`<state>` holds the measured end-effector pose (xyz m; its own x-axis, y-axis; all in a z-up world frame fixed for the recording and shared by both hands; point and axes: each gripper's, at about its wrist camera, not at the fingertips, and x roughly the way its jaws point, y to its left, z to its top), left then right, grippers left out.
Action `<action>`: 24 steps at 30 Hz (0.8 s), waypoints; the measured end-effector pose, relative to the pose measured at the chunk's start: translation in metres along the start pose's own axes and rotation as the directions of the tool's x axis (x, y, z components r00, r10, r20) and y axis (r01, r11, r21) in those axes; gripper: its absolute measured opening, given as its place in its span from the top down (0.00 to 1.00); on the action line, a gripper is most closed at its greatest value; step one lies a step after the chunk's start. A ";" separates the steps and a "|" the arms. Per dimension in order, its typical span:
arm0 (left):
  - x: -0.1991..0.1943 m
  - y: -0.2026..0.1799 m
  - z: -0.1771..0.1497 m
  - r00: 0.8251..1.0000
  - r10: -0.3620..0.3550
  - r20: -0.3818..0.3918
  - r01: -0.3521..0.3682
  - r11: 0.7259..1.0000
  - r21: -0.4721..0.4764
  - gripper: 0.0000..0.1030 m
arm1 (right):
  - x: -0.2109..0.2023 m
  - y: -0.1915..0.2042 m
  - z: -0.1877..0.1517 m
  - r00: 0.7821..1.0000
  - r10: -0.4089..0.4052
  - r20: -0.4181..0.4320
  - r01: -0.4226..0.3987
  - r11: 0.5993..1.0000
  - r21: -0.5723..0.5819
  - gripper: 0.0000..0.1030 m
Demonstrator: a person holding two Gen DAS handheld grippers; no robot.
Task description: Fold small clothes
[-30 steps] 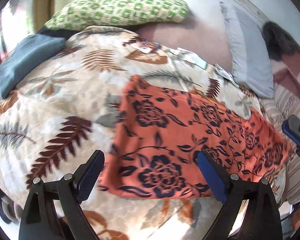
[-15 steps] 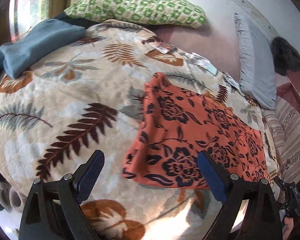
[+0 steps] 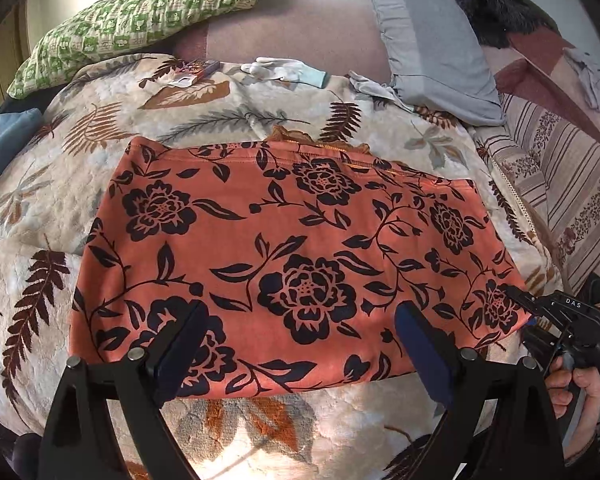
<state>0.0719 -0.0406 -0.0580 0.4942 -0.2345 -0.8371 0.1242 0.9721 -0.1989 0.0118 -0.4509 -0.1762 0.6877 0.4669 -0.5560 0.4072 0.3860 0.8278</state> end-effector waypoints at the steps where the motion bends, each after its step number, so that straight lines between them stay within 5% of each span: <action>1: 0.001 0.004 -0.001 1.000 0.009 0.001 -0.009 1.000 -0.007 0.08 | 0.003 0.005 0.000 1.000 -0.011 -0.028 0.011 1.000 -0.018 0.86; 6: -0.004 0.034 -0.006 1.000 -0.003 0.005 0.003 0.995 -0.100 0.08 | 0.021 0.029 -0.001 0.981 -0.189 -0.053 0.176 0.966 -0.190 0.86; 10: -0.022 0.057 -0.010 0.999 0.004 0.054 0.003 0.992 -0.128 0.08 | 0.028 0.016 0.000 0.981 -0.181 -0.067 0.172 0.978 -0.118 0.79; 13: -0.038 0.081 -0.012 0.995 0.001 0.096 0.017 0.983 -0.183 0.08 | 0.029 0.028 -0.002 0.977 -0.199 -0.075 0.185 0.969 -0.161 0.88; 19: -0.077 0.137 -0.022 0.982 0.029 0.188 0.029 0.955 -0.297 0.08 | 0.019 0.144 -0.036 0.993 -0.114 -0.035 0.089 0.901 -0.424 0.89; 24: -0.110 0.184 -0.041 0.967 0.098 0.237 0.001 0.923 -0.386 0.08 | 0.054 0.245 -0.108 0.988 -0.043 -0.146 -0.057 0.786 -0.615 0.89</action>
<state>0.0052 0.1645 -0.0240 0.6935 -0.1327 -0.7082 -0.2168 0.8989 -0.3807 0.0834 -0.2455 -0.0113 0.5741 0.5612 -0.5962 -0.0889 0.7666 0.6360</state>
